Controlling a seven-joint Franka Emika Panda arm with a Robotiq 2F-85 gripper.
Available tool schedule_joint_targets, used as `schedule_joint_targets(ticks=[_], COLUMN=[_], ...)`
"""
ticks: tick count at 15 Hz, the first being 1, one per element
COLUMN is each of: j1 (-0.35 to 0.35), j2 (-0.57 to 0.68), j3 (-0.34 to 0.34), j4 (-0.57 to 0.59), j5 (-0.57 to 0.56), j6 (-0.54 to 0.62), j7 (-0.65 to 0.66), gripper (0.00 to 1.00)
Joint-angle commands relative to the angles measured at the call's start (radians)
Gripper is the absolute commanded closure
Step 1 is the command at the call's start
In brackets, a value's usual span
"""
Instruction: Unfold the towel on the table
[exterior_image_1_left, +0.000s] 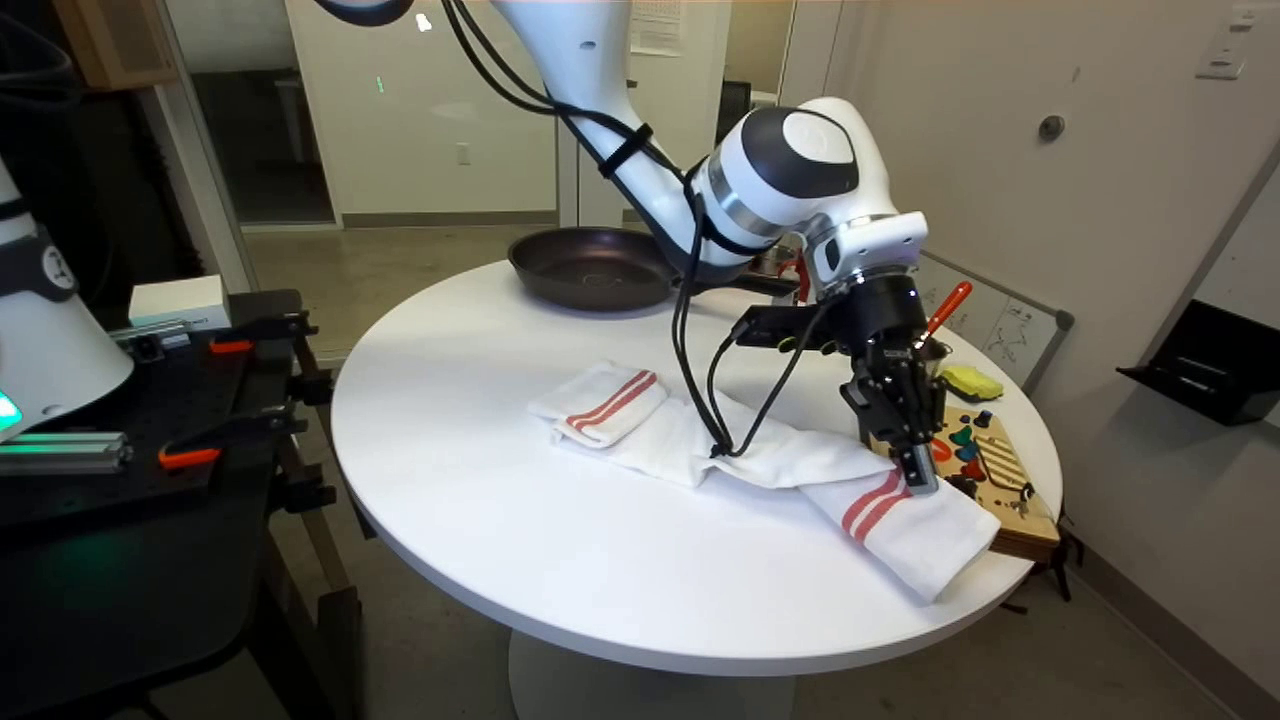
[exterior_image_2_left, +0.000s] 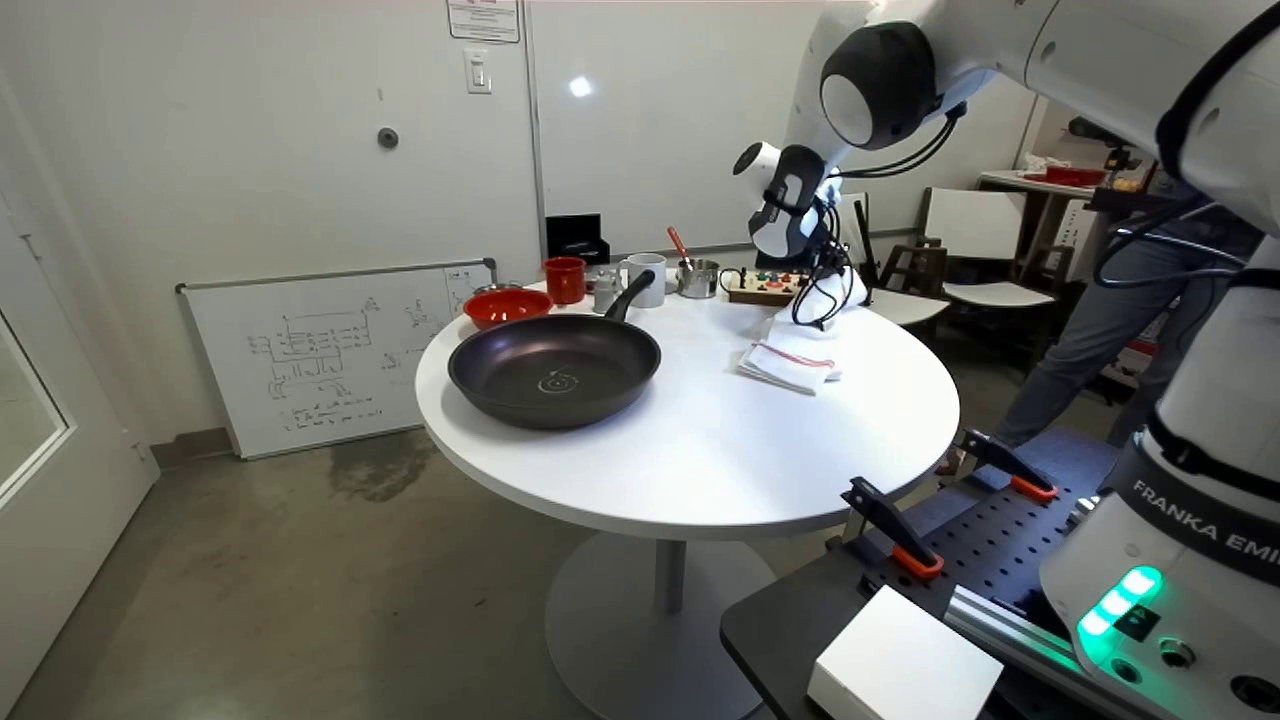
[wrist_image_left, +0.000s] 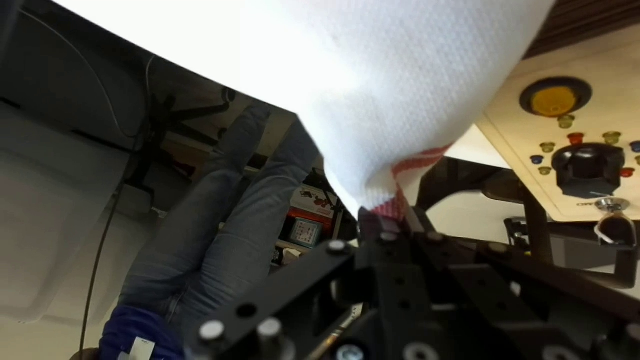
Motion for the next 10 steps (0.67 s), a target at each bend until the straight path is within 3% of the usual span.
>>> schedule_joint_targets(ticks=[1, 7, 8, 9, 10], j1=[-0.022, -0.039, -0.042, -0.043, -0.045], j2=[0.055, 0.083, 0.086, 0.09, 0.093], j3=[-0.011, -0.012, -0.01, -0.01, -0.01], j4=[0.104, 0.162, 0.169, 0.175, 0.181], j5=[-0.009, -0.003, -0.002, -0.003, -0.004], j6=[-0.057, -0.095, -0.098, -0.101, -0.105], j7=[0.028, 0.013, 0.01, 0.007, 0.005], gripper=[0.99, 0.98, 0.73, 0.72, 0.65])
